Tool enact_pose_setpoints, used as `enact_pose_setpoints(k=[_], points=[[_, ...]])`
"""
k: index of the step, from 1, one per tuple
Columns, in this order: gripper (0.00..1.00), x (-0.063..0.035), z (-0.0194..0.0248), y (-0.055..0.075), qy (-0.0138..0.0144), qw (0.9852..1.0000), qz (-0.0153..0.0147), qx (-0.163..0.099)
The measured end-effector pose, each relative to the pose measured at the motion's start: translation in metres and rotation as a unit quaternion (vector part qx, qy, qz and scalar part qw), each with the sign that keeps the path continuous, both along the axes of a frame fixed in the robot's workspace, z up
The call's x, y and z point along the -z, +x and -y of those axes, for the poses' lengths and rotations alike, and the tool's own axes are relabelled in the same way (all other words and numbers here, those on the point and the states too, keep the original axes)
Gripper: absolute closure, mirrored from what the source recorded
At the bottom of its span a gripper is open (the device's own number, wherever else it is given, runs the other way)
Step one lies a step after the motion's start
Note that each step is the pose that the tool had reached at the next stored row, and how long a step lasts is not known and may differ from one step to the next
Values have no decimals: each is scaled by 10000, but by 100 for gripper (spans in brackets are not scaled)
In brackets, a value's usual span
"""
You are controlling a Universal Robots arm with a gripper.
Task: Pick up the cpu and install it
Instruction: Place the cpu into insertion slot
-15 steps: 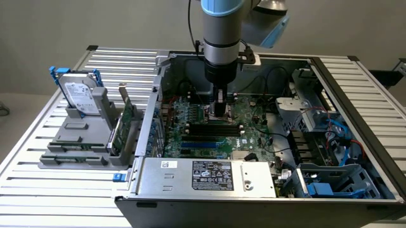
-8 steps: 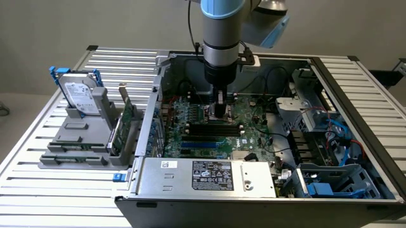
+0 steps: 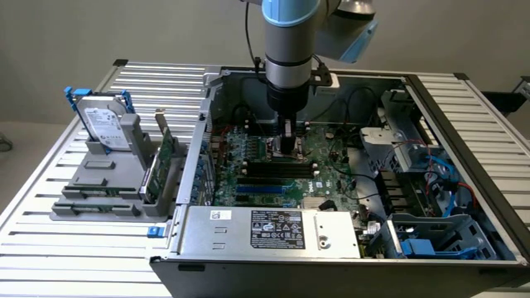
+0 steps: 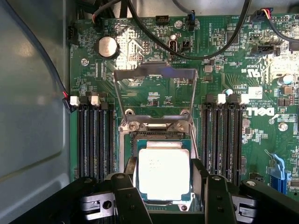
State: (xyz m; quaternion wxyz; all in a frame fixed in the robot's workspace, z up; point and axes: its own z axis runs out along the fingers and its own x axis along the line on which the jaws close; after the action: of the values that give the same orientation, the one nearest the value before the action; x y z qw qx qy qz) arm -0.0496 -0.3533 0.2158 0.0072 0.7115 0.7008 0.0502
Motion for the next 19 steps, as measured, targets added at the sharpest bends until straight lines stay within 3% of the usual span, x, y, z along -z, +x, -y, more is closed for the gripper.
enact_pose_setpoints(k=[6,19], points=[[45,20,-6,0,33,10000,1,0],[45,83,-14,0,36,10000,0,1]])
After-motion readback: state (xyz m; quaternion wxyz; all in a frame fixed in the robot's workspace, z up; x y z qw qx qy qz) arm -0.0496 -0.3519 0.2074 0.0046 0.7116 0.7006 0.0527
